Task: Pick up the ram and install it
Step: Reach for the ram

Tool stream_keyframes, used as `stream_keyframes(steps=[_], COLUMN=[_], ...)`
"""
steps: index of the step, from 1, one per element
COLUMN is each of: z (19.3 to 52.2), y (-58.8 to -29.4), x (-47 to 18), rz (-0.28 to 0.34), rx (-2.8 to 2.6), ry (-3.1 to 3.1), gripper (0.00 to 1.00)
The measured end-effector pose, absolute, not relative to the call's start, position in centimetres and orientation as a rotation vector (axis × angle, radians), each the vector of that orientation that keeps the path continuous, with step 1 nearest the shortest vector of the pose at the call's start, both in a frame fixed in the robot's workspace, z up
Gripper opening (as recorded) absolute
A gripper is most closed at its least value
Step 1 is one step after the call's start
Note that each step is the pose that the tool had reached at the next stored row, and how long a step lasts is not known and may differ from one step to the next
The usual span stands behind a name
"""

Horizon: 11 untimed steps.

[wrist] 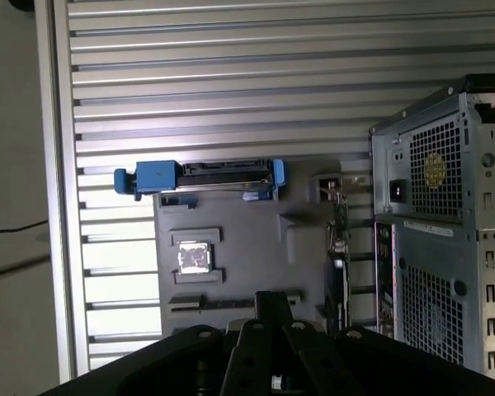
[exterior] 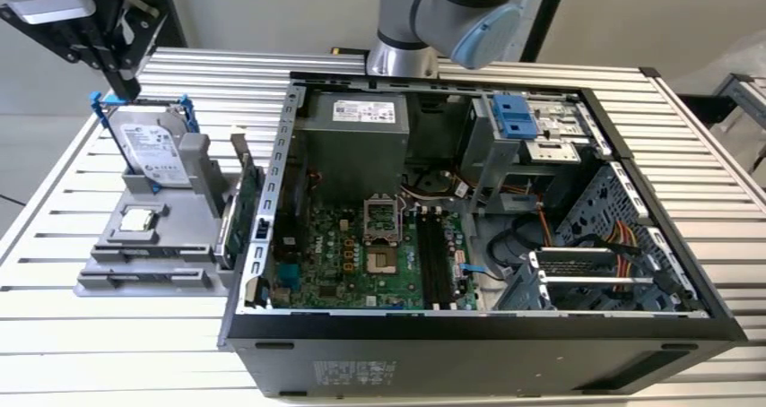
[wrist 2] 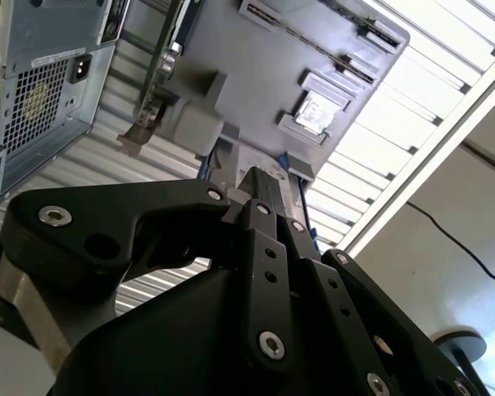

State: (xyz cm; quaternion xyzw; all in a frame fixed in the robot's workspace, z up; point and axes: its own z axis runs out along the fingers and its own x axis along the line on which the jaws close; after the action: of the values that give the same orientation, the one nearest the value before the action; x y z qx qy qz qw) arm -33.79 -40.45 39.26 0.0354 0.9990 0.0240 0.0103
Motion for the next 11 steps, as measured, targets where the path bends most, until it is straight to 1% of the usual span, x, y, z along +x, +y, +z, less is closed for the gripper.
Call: stream_keyframes(steps=[11], z=[39.26], y=[-41.26], x=[-33.82], rz=[0.075], rx=[0.11], ry=[3.118], gripper=[0.0])
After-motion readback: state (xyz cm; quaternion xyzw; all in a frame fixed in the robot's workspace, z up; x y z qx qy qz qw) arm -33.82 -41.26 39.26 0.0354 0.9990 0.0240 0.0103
